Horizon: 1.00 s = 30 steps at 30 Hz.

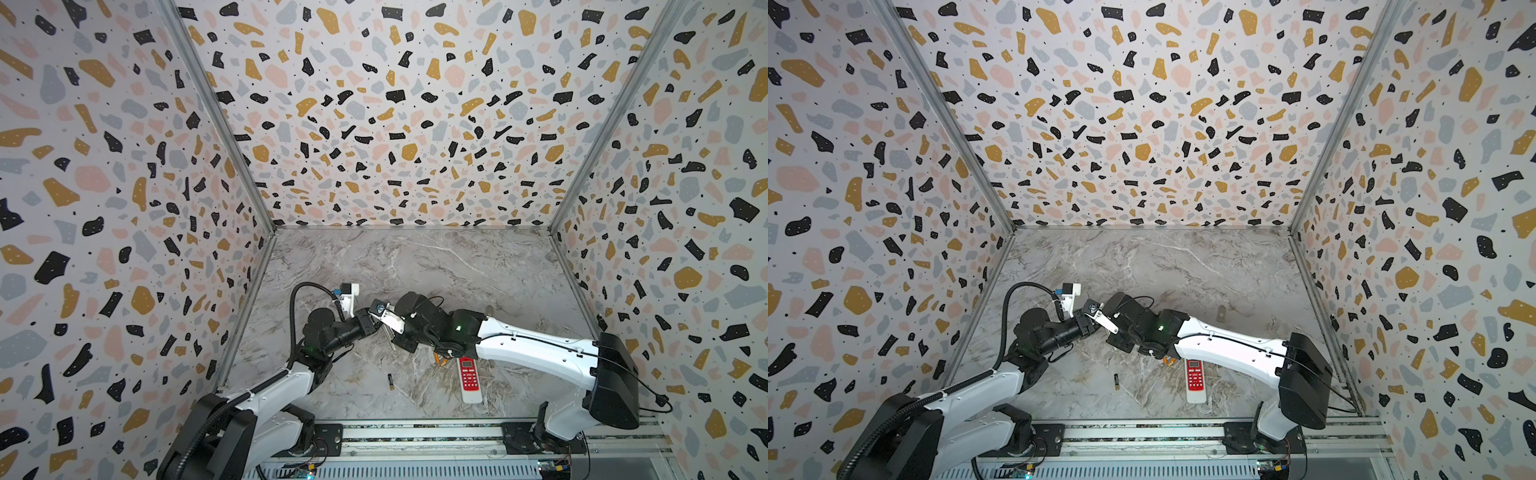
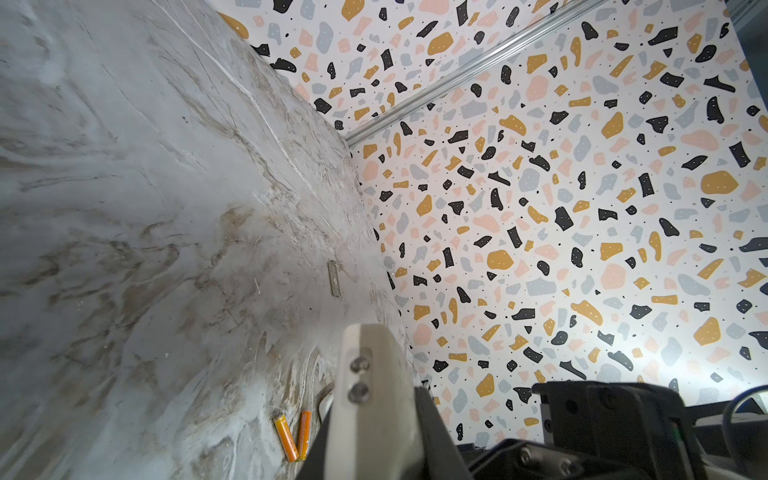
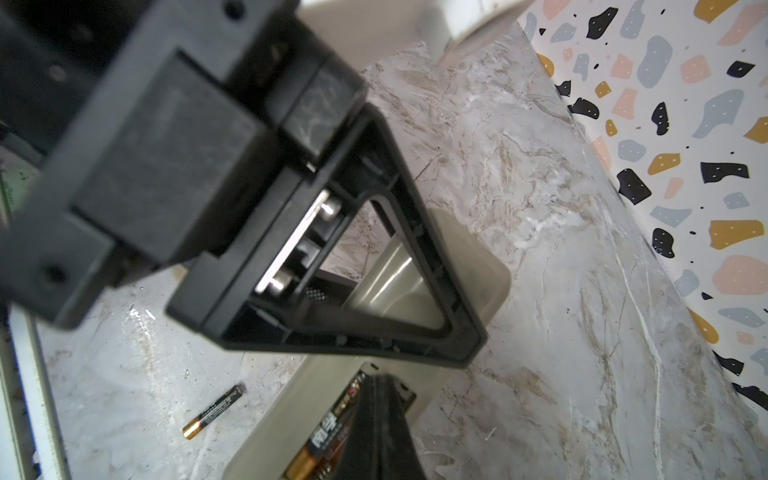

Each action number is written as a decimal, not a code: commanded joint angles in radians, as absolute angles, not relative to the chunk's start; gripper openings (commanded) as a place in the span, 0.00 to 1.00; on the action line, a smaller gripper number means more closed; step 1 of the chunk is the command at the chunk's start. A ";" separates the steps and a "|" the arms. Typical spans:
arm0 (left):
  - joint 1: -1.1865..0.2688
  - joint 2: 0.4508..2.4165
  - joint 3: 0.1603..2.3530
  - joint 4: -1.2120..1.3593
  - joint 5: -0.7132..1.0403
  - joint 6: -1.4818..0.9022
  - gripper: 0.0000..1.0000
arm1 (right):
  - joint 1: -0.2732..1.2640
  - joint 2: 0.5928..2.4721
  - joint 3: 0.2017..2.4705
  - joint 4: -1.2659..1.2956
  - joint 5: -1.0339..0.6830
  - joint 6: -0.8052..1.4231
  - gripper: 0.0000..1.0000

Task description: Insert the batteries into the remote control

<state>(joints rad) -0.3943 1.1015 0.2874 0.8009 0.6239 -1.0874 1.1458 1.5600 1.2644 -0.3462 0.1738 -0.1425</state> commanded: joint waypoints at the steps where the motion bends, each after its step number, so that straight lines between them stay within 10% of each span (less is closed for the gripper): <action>1: -0.399 1.054 0.311 0.915 0.678 -1.074 0.00 | 1.152 1.541 1.266 -0.375 0.155 -0.143 0.00; 9: -0.377 1.061 0.314 0.860 0.662 -1.046 0.00 | 1.143 1.420 1.260 -0.362 0.241 -0.130 0.09; 18: -0.272 1.060 0.340 0.623 0.647 -0.933 0.00 | 1.151 1.295 1.156 -0.380 0.256 -0.043 0.42; 30: -0.024 1.050 0.349 0.302 0.567 -0.750 0.00 | 1.219 1.534 1.071 -0.258 0.104 0.223 0.60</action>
